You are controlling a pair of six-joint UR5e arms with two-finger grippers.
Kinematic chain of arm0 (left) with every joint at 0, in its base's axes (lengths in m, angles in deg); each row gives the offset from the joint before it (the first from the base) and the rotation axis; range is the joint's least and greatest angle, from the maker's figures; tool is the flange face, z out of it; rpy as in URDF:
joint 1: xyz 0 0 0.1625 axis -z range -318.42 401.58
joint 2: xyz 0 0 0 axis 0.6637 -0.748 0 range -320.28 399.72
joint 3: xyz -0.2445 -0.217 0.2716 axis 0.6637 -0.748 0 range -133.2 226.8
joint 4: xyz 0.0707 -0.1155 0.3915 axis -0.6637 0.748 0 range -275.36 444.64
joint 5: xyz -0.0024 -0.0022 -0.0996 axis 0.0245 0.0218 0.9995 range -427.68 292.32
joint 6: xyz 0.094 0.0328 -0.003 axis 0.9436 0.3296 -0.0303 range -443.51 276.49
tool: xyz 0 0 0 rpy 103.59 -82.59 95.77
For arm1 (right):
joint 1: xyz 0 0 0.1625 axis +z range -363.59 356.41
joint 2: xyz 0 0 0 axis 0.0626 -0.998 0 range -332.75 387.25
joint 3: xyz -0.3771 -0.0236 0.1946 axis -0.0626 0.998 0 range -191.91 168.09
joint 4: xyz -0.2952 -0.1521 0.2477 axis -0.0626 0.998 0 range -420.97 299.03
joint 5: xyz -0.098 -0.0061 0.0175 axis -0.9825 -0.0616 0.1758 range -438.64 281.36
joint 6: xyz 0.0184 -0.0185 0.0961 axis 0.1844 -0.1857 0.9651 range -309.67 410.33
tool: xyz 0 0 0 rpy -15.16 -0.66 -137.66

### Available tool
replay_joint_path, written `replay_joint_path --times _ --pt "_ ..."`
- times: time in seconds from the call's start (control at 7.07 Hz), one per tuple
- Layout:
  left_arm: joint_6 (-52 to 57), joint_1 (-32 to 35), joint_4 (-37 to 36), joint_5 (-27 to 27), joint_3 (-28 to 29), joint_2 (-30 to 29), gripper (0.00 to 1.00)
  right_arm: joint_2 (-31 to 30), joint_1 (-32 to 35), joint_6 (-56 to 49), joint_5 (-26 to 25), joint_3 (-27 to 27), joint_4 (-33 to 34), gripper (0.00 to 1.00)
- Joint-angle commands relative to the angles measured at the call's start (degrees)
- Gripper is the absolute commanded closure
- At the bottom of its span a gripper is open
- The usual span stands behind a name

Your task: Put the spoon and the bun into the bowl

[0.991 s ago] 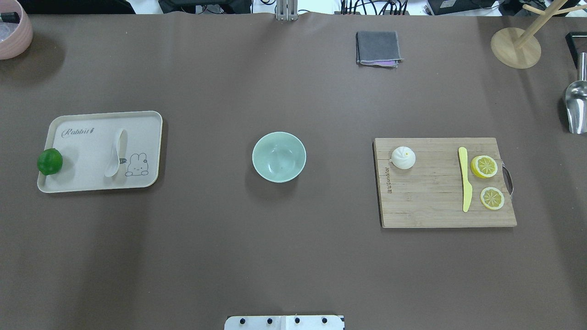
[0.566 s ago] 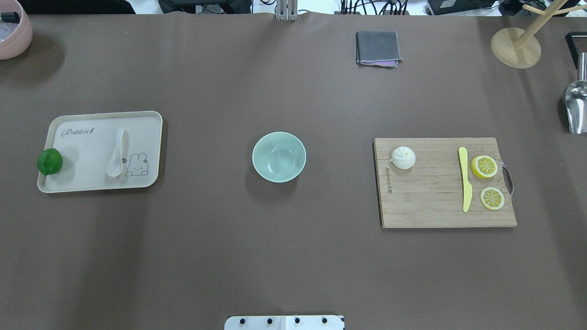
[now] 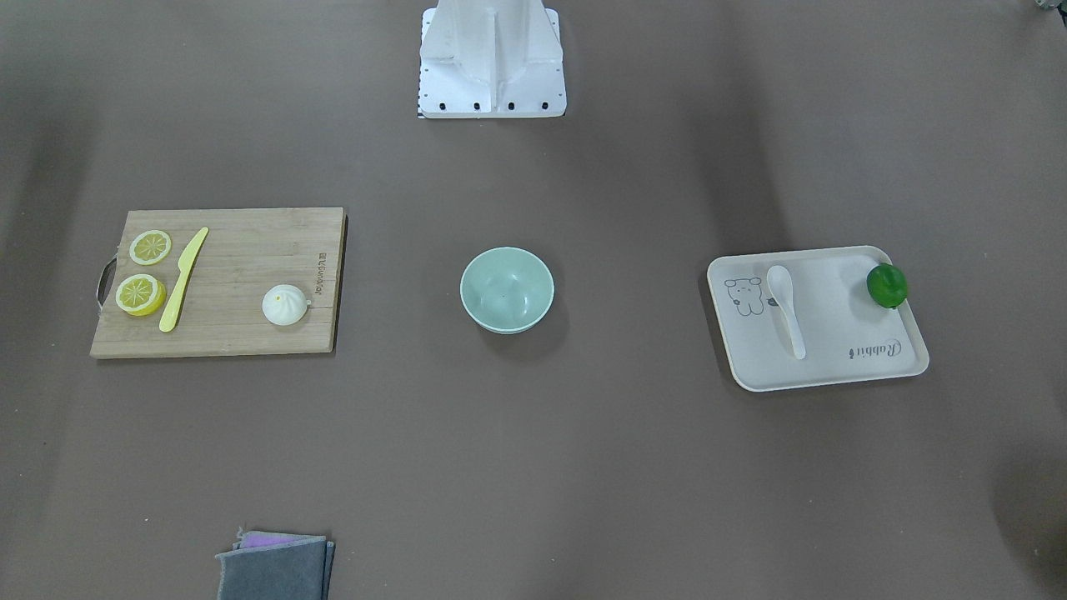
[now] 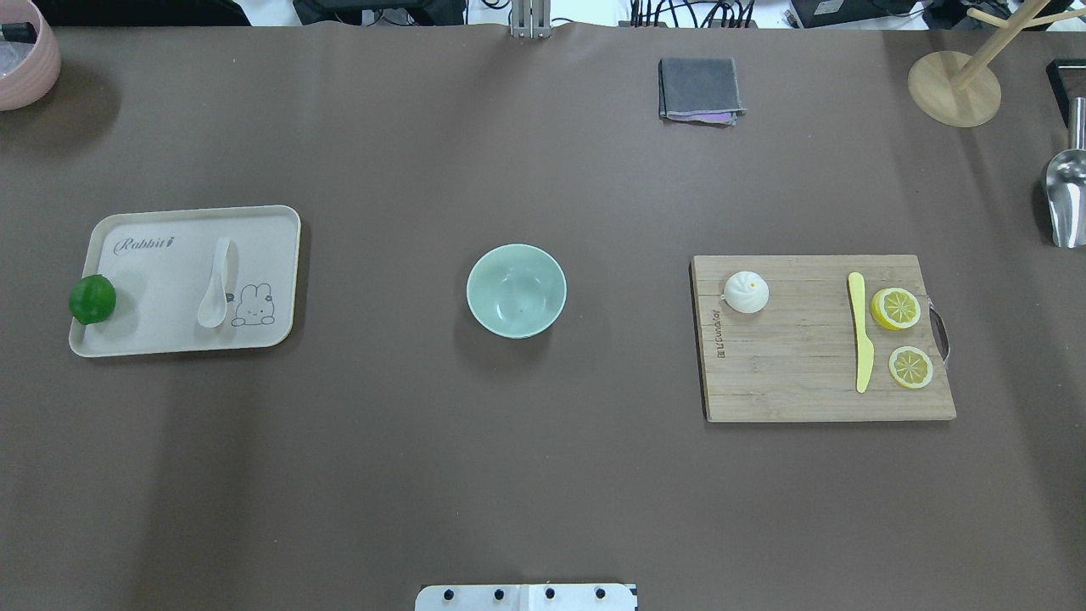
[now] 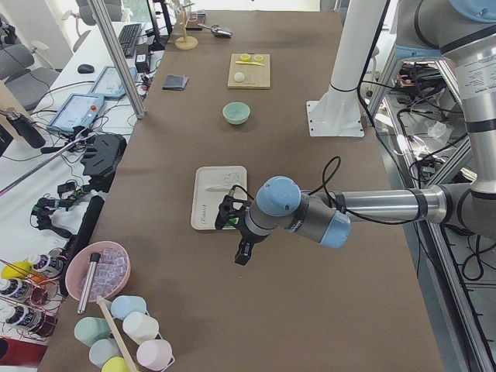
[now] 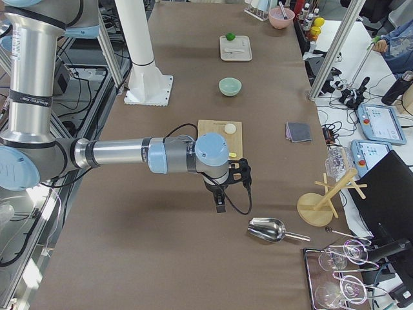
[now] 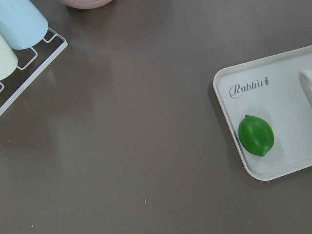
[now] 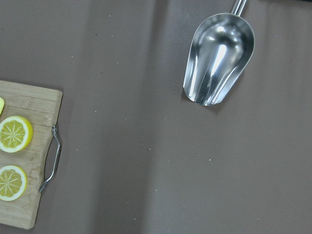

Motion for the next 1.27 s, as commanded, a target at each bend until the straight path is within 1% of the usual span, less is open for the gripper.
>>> replay_joint_path --times 0.0,0.42,0.57,0.71,0.85,0.99,1.13 --pt "-0.06 -0.06 0.26 0.34 -0.08 0.23 0.02 0.0 -0.21 0.35 0.08 0.0 -0.07 0.0" --pt "-0.15 -0.24 0.17 0.44 -0.17 0.14 0.03 0.52 -2.22 0.52 -0.1 0.0 -0.07 0.0" --pt "-2.5 -0.76 0.08 0.35 -0.17 -0.73 0.03 1.66 -3.36 2.96 -0.1 -0.17 -0.16 0.0" --pt "-10.18 -5.2 0.0 -0.44 0.01 -3.61 0.03 2.89 -6.51 10.21 -0.18 -2.0 -0.16 0.0" --pt "-16.26 -9.77 -0.01 -2.36 0.01 -6.07 0.05 3.95 -10.37 17.76 -0.53 -4.11 -1.73 0.0" --pt "-23.1 -15.39 -0.01 -4.2 0.27 -9.75 0.05 4.04 -14.49 26.97 -0.88 -4.13 -8.62 0.01" --pt "-28.57 -20.84 -0.35 -8.4 1.93 -14.57 0.04 5.7 -19.93 37.25 -3.32 -4.13 -13.21 0.01"
